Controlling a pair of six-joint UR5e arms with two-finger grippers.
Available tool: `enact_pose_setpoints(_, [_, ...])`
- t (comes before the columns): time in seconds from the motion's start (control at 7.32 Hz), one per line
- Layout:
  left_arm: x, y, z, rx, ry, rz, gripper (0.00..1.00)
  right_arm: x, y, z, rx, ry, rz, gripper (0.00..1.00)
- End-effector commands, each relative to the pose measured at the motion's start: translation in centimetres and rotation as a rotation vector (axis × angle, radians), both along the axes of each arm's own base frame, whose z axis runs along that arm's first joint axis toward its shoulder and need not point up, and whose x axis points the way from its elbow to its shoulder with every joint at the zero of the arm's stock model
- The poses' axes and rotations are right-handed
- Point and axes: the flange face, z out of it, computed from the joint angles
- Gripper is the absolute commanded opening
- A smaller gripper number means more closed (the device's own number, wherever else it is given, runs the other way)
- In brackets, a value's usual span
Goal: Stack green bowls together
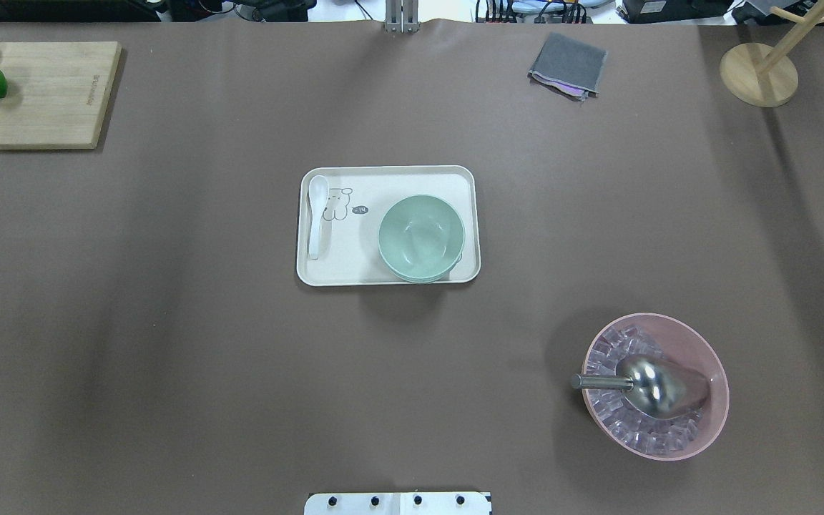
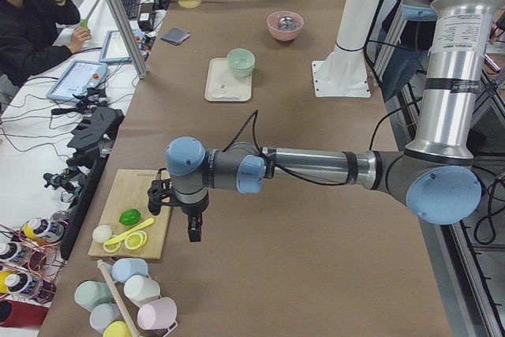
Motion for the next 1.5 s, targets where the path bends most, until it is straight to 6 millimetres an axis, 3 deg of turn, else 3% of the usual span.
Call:
enact_pose_setpoints(0.0, [0.0, 0.3, 0.1, -0.004, -0.004, 0.0, 0.98, -0.1, -0.1, -0.6, 0.008, -0.014, 0.003, 1.0])
enact_pose_setpoints(1.37, [0.0, -0.1, -0.3, -0.001, -0.005, -0.001, 0.98, -0.2, 0.3, -1.6, 0.024, -0.039, 0.005, 1.0])
